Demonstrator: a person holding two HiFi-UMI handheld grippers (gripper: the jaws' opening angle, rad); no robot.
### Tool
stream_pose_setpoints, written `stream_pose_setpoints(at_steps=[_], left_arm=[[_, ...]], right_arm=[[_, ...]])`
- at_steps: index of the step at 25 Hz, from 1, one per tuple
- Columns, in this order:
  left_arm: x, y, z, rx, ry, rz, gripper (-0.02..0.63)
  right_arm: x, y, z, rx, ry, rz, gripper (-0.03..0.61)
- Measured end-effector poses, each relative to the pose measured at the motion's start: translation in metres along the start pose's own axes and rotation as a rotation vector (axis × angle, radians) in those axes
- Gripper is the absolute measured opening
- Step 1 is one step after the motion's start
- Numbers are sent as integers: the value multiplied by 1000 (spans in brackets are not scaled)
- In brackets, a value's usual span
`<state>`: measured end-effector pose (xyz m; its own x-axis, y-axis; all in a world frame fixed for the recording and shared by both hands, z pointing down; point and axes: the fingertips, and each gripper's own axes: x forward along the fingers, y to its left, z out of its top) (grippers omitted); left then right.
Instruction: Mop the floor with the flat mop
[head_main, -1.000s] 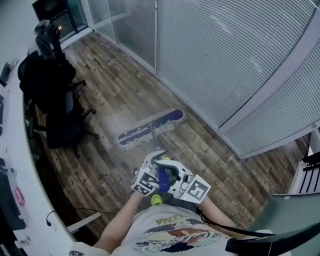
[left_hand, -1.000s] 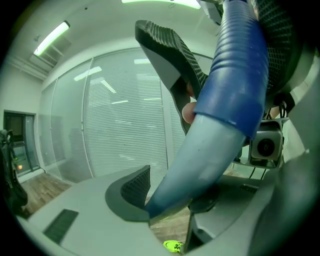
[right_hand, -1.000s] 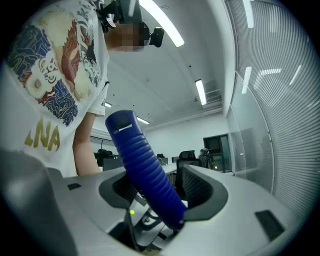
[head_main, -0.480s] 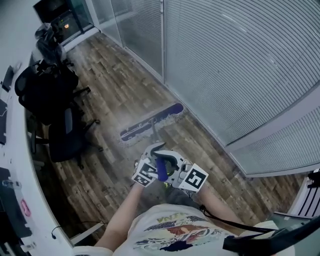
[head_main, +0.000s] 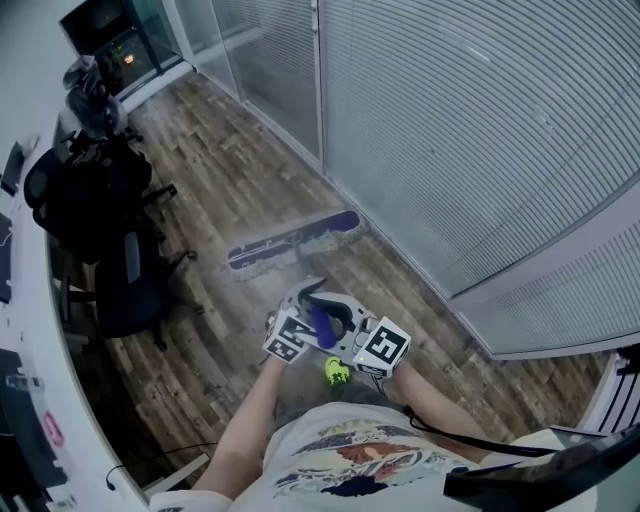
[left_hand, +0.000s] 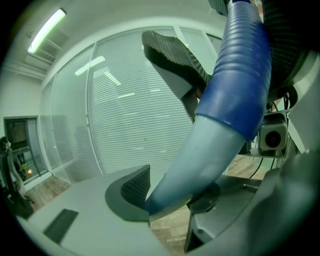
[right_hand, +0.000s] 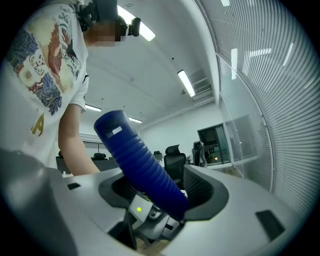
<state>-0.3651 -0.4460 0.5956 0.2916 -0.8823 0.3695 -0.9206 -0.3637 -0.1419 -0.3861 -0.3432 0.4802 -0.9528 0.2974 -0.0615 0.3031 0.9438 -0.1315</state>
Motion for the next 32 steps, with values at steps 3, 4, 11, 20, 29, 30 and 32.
stream_pose_setpoints(at_steps=[3,4,11,20,29,30,32], left_arm=[[-19,-18,-5,-13,-4,19,138],[-26,-26,-6,-16,-7,23,138],[-104,-93,-22,-27,-43,33,138],[-217,-222,-60,-27,-39,32,137],[-266,-317,-54,-66,-32,84,137],[-267,-326,-54,-68,-27,92,137],[-266,-349,-54,-77,-15,106,137]], right_arm=[[-4,28,-5,7,17,-6,258],[-6,38,-5,6,24,-3,258],[-8,145,-18,-8,55,4,258],[-33,314,-47,-83,108,38,259],[-86,413,-46,-75,136,122,259],[-93,419,-46,-74,130,128,259],[-113,433,-49,-69,123,143,259]])
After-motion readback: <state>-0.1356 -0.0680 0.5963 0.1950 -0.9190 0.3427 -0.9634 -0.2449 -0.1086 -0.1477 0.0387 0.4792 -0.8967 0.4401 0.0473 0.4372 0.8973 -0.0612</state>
